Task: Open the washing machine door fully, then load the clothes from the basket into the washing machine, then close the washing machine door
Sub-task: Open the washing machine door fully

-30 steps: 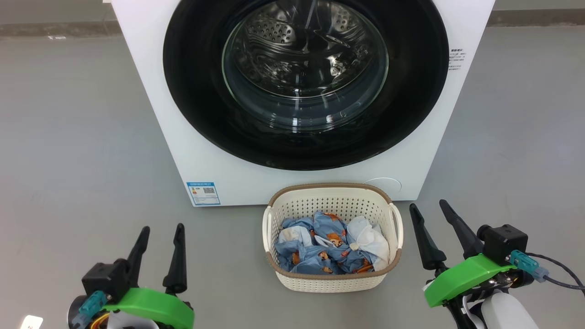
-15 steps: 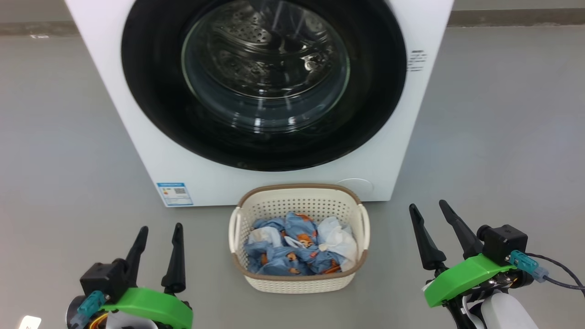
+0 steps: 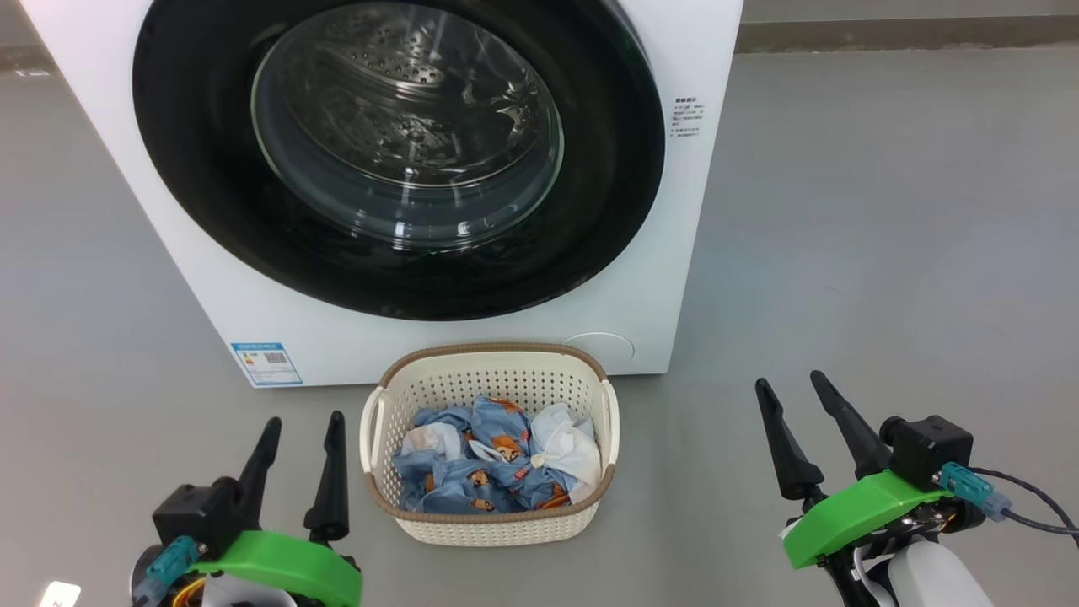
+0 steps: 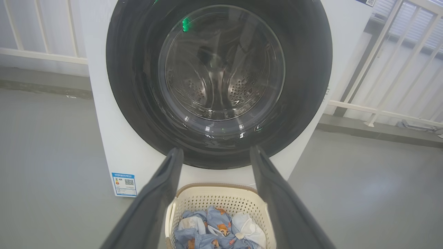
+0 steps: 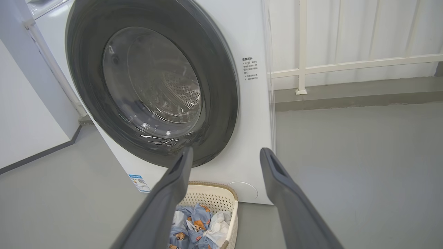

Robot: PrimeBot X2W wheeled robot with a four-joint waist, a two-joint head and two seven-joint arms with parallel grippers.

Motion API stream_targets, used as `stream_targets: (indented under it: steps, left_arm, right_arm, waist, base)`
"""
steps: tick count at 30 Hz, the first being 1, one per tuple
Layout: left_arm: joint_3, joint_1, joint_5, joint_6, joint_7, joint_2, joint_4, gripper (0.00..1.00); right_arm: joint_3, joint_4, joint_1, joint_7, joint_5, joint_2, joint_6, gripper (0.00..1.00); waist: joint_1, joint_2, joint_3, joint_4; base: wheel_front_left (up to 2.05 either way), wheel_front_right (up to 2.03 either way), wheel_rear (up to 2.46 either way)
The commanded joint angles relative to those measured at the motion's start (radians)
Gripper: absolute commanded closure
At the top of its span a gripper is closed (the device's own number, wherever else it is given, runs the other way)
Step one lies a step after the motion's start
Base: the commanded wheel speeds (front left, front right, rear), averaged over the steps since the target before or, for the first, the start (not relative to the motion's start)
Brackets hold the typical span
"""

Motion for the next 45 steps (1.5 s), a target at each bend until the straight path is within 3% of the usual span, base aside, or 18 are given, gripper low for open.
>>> stream_targets:
  steps: [1, 45]
  left_arm:
    - [0.029, -0.043, -0.006, -0.002, -0.014, 0.014, -0.029, 0.00]
    - [0.048, -0.041, -0.026, 0.007, -0.014, 0.014, -0.051, 0.00]
  right_arm:
    - [0.026, -0.019, -0.029, -0.012, 0.002, 0.001, -0.001, 0.00]
    - [0.017, -0.004, -0.054, -0.012, 0.007, -0.011, -0.001, 0.00]
  waist:
    - [0.0000, 0.0000, 0.000, 0.000]
    - [0.0000, 0.0000, 0.023, -0.001]
  base:
    - [0.09, 0.09, -0.18]
    - [0.00, 0.00, 0.00]
